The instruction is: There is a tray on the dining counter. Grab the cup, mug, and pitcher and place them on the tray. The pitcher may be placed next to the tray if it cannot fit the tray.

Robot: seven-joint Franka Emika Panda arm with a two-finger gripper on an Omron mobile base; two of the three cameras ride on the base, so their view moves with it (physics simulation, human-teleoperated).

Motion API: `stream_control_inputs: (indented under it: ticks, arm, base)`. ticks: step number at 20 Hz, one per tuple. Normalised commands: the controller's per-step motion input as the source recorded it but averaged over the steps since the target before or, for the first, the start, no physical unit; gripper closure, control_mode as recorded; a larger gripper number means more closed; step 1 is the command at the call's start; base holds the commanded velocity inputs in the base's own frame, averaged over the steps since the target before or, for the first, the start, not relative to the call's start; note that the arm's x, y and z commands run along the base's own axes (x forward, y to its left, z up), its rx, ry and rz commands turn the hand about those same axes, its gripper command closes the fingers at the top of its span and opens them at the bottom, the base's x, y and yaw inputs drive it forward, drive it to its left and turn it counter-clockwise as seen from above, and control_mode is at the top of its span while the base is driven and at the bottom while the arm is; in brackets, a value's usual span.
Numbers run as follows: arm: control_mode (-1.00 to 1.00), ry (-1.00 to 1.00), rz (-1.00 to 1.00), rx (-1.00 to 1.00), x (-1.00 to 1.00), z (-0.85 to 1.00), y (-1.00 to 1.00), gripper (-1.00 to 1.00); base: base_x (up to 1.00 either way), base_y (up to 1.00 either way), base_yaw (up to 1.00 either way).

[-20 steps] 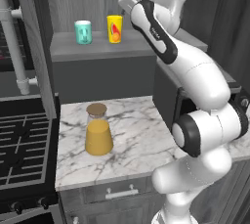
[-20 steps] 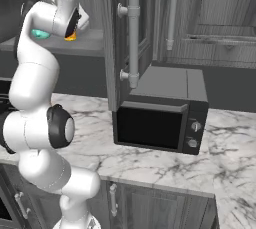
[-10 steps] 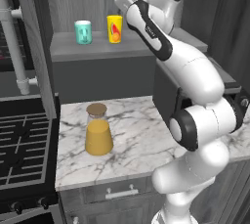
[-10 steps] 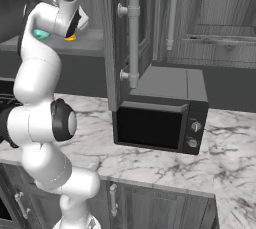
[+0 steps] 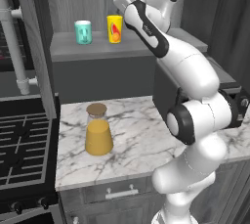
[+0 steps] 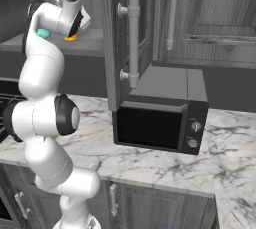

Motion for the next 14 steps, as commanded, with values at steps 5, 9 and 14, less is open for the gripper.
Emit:
stream_control_inputs:
  ticks: [5, 9, 14]
  arm:
    - [-1.0, 0.03, 0.0, 0.0, 0.12, -0.05, 0.03, -1.0]
    - [-1.0, 0.03, 0.0, 0.0, 0.1, -0.02, 0.02, -1.0]
    - [-1.0, 0.03, 0.0, 0.0, 0.17, -0.01, 0.04, -1.0]
  base:
    - [0.0, 0.0, 0.0]
    - [0.0, 0.0, 0.0]
    - [0.0, 0.0, 0.0]
